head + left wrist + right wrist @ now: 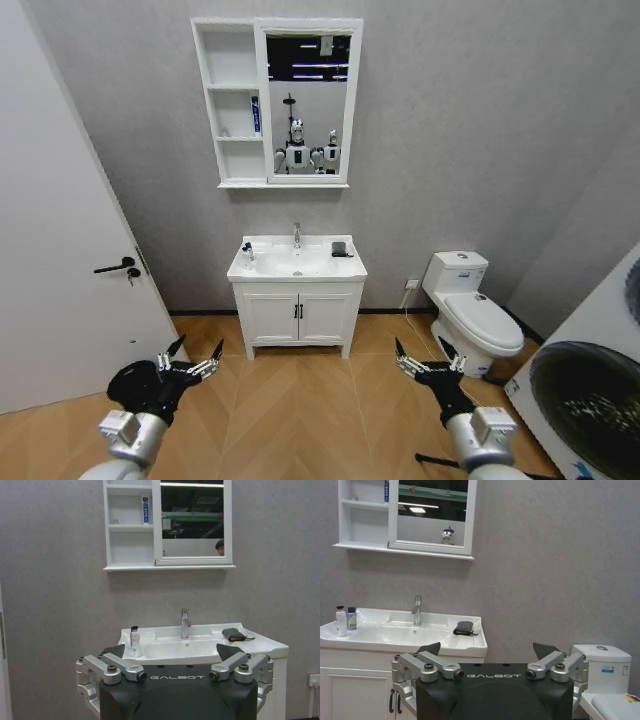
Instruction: Move facial cleanser and shampoo from washbasin to cabinet, then wipe washbasin with towel.
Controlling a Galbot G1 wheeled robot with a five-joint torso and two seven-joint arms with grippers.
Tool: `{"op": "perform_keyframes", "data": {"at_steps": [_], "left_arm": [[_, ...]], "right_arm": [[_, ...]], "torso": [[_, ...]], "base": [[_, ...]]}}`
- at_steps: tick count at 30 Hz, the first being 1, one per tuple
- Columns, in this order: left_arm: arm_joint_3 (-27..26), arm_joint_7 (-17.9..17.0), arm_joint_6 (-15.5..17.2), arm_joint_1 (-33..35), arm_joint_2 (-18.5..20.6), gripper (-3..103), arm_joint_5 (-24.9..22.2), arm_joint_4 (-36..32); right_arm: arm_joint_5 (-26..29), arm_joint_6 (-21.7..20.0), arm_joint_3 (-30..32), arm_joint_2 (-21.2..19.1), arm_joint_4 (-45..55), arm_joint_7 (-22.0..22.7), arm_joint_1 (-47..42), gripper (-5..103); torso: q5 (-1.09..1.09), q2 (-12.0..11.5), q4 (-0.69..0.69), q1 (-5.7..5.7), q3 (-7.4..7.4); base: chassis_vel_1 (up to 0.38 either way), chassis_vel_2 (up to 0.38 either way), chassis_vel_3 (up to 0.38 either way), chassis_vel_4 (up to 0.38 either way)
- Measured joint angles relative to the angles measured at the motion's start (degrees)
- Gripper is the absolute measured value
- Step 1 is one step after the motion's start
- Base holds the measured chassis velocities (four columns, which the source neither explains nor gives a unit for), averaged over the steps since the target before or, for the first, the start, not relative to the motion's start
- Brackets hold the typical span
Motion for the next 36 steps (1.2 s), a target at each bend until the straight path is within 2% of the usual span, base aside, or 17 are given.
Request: {"op": "perform_keyframes", "data": {"at_steps": [10, 29, 36], "left_arm": [[-0.44, -2.05, 0.21, -0.21, -0.44, 100, 1.74, 1.17], [-0.15, -1.75, -0.58, -0.49, 1.03, 100, 2.12, 1.75], [-0.05, -1.81, -0.99, -0.42, 1.97, 100, 2.95, 2.02]], "right_arm": [[-0.34, -0.89, -0.15, 0.16, -0.14, 0.65, 0.19, 100], [-0.40, -1.02, 0.14, 0.14, -1.20, 0.66, 0.62, 100], [-0.52, -0.51, 0.24, 0.04, -1.55, 0.60, 0.82, 100]], "torso": [[0.00, 0.00, 0.00, 0.00, 0.00], [0.00, 0.00, 0.00, -0.02, -0.01], [0.00, 0.01, 0.00, -0.03, -0.01]], "base": [[0.000, 0.000, 0.000, 0.000], [0.000, 0.000, 0.000, 0.000], [-0.097, 0.109, 0.110, -0.098]]}}
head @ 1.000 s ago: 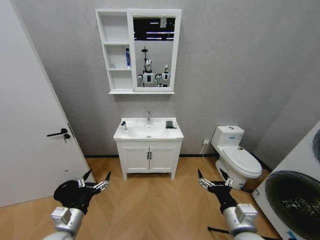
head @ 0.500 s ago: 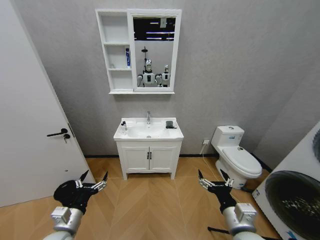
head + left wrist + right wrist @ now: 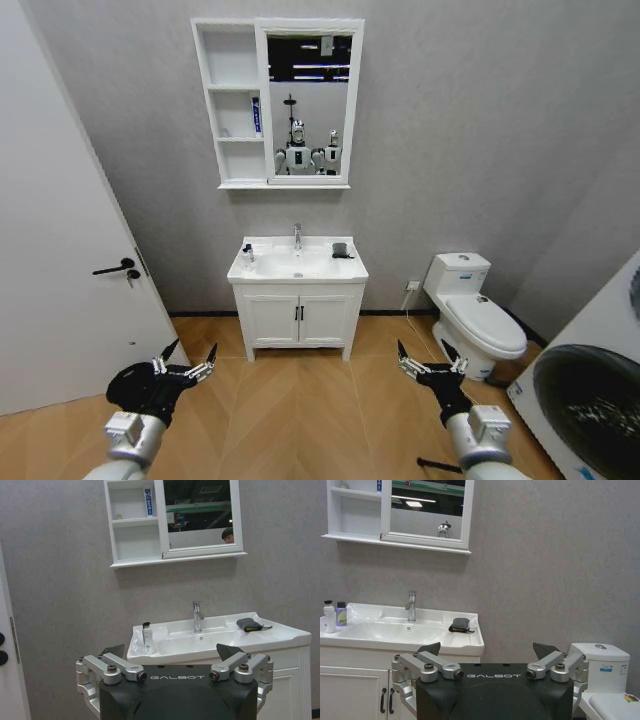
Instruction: Move facial cleanser and shampoo from washbasin to cabinet, then wipe washbasin with towel.
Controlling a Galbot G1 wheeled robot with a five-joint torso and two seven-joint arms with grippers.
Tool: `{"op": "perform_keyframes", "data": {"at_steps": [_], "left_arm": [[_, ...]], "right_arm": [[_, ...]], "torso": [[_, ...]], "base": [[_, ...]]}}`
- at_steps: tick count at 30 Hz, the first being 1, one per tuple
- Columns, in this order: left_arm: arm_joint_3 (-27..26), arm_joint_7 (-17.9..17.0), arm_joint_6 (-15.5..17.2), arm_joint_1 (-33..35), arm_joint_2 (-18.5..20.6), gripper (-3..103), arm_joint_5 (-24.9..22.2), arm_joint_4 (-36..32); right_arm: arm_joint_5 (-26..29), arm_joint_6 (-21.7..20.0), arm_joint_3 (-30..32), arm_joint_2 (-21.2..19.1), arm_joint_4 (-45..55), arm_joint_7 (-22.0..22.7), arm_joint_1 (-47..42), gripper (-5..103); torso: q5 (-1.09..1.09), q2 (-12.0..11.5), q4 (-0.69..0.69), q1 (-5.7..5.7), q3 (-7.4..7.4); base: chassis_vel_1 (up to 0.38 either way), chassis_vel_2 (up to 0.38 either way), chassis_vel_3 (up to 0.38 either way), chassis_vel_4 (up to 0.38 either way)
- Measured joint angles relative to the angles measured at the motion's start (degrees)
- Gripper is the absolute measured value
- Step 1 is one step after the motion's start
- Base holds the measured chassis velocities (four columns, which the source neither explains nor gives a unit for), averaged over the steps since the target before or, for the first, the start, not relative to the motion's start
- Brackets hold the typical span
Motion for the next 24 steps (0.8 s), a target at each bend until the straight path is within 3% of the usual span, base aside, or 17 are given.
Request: {"op": "perform_keyframes", "data": {"at_steps": [16, 24], "left_arm": [[-0.05, -0.05, -0.46, 0.49, -1.39, 100, -0.04, -0.38], [-0.57, -1.01, -0.42, 0.81, -1.01, 100, -2.75, -0.55]], "right_arm": [[-0.21, 0.52, 0.03, -0.02, 0.00, 0.11, -0.01, 100], [-0.77, 0.87, -0.14, 0.18, -0.18, 0.12, -0.06, 100]], "torso": [[-0.01, -0.02, 0.00, 0.06, 0.02], [-0.01, -0.02, 0.00, 0.04, 0.01]], "base": [[-0.226, 0.230, 0.234, -0.233], [-0.240, 0.235, 0.245, -0.239]]}}
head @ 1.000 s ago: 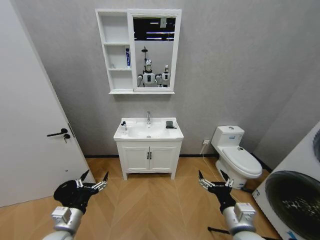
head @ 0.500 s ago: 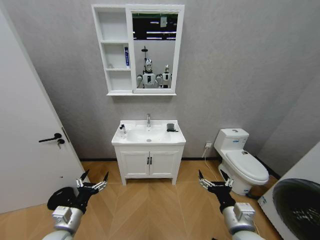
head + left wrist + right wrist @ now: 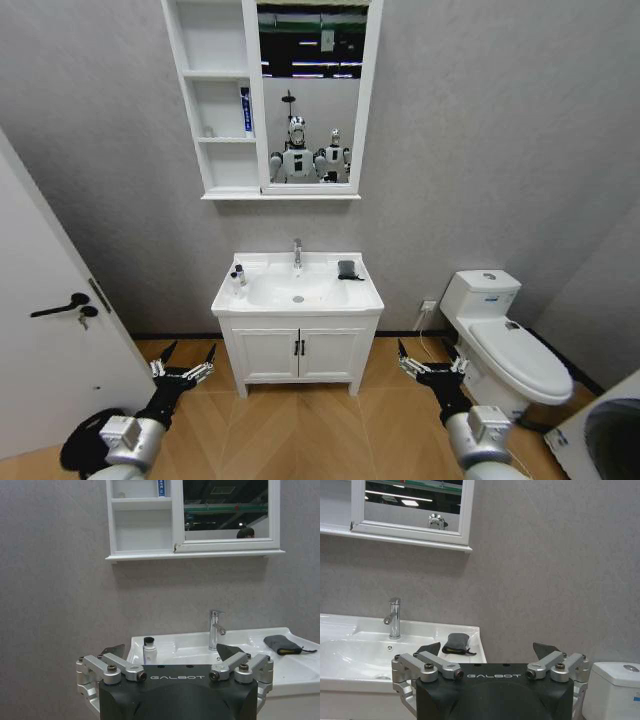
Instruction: Move facial cleanser and shampoo from washbasin to cabinet, then wipe washbasin with towel.
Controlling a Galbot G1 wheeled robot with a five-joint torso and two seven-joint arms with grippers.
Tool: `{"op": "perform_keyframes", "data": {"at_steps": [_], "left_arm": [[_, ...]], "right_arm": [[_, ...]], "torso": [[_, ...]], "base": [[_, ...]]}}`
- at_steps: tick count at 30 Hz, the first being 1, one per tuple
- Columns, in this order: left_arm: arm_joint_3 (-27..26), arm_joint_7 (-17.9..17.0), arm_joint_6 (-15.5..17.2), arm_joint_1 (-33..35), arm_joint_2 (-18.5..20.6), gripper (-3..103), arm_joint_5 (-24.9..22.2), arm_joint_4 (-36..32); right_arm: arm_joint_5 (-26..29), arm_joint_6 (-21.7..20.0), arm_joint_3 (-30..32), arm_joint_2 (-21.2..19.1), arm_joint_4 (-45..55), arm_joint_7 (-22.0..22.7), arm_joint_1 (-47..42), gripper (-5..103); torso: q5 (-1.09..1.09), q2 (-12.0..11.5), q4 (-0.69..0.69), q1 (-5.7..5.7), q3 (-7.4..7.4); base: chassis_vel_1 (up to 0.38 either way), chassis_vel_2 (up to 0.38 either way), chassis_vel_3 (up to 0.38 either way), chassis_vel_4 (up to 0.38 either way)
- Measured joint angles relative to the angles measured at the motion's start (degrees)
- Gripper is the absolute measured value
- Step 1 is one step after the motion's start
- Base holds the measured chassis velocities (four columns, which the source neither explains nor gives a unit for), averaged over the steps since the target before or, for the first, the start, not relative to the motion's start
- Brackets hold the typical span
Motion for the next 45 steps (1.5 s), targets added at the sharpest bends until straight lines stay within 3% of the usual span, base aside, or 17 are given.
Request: {"op": "perform_keyframes", "data": {"at_steps": [30, 38, 45], "left_arm": [[0.15, -0.01, -0.13, -0.76, -0.24, 100, 0.28, 0.26], [0.52, -0.02, -0.23, -1.15, -0.44, 100, 0.43, 1.17], [0.86, -0.77, -2.27, -1.77, -0.53, 100, 1.34, 3.57]], "right_arm": [[0.05, -0.11, -0.08, -0.22, 0.08, 0.40, 0.16, 100], [0.44, -0.35, -0.09, -0.18, -0.80, 0.56, 0.71, 100], [2.19, -1.07, 0.12, -1.09, -2.92, 0.74, 2.96, 100]], "torso": [[0.02, 0.00, 0.00, 0.01, 0.00], [-0.01, -0.01, -0.01, 0.01, 0.00], [0.01, 0.03, 0.00, -0.07, -0.02]], "base": [[-0.234, 0.236, 0.241, -0.234], [-0.072, 0.058, 0.051, -0.044], [0.046, -0.040, -0.040, 0.027]]}}
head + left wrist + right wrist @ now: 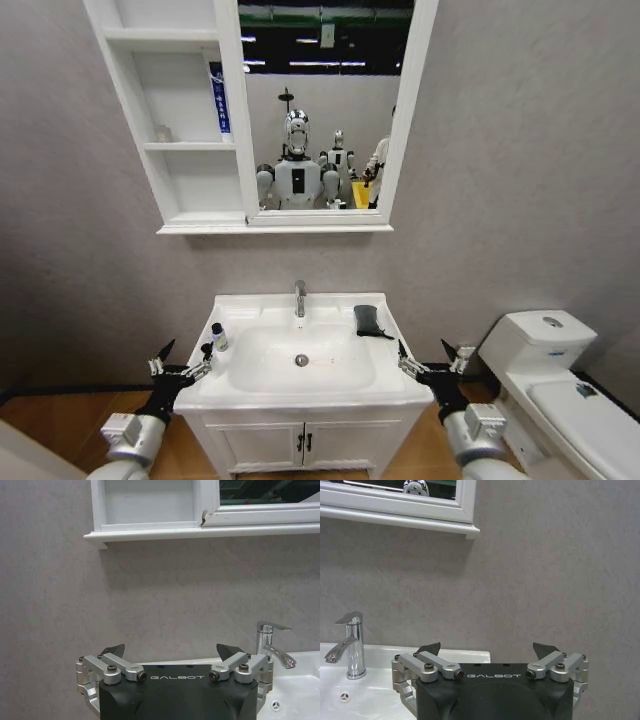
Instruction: Move facial cleanser and shampoo from washbasin to cabinet, then wipe washbasin with towel.
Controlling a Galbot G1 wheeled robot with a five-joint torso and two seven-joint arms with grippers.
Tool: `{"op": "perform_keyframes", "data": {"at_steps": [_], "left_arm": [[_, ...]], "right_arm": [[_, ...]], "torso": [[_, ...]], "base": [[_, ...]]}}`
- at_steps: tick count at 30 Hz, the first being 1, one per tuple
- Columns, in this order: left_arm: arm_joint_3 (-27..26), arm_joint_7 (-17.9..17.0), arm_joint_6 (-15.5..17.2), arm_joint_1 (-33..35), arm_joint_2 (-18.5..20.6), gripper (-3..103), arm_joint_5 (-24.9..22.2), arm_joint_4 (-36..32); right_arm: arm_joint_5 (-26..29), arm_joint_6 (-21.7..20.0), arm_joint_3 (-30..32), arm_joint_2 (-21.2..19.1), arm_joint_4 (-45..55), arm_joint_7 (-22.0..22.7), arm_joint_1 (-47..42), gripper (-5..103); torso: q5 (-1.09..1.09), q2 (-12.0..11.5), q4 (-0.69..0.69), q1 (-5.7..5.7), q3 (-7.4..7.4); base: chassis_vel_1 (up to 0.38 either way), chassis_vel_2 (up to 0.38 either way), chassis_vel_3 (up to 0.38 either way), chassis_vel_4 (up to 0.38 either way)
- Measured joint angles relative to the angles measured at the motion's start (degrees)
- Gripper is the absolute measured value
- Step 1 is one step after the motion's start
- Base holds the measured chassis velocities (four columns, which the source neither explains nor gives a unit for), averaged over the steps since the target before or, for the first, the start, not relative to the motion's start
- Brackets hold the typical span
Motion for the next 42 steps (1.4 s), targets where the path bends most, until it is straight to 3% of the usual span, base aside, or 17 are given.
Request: {"op": "perform_keyframes", "data": {"at_steps": [5, 16, 30, 42], "left_arm": [[2.31, -2.02, -5.64, -1.51, -1.11, 100, 2.81, 4.47], [4.91, -2.19, -9.87, -5.60, -0.46, 100, 4.96, 13.54], [4.87, -0.31, -10.65, -4.84, -0.38, 100, 4.67, 14.62], [7.76, -0.61, -10.26, -8.23, -1.38, 100, 6.19, 21.01]], "right_arm": [[2.38, -0.24, 0.30, -0.84, -3.06, -0.11, 4.10, 100], [5.27, -0.83, 0.66, -2.26, -7.80, -0.24, 11.86, 100], [5.10, -0.87, 0.83, -1.60, -7.88, -0.44, 11.33, 100], [5.30, 0.22, 2.44, -1.78, -6.45, -0.97, 10.31, 100]], "torso": [[0.00, -0.02, 0.01, 0.07, 0.02], [-0.02, -0.03, 0.01, 0.07, 0.02], [0.00, -0.03, 0.00, 0.06, 0.02], [-0.01, -0.02, 0.00, 0.06, 0.02]], "base": [[0.000, 0.000, 0.000, 0.000], [0.000, 0.000, 0.000, 0.000], [0.000, 0.000, 0.000, 0.000], [0.000, 0.000, 0.000, 0.000]]}}
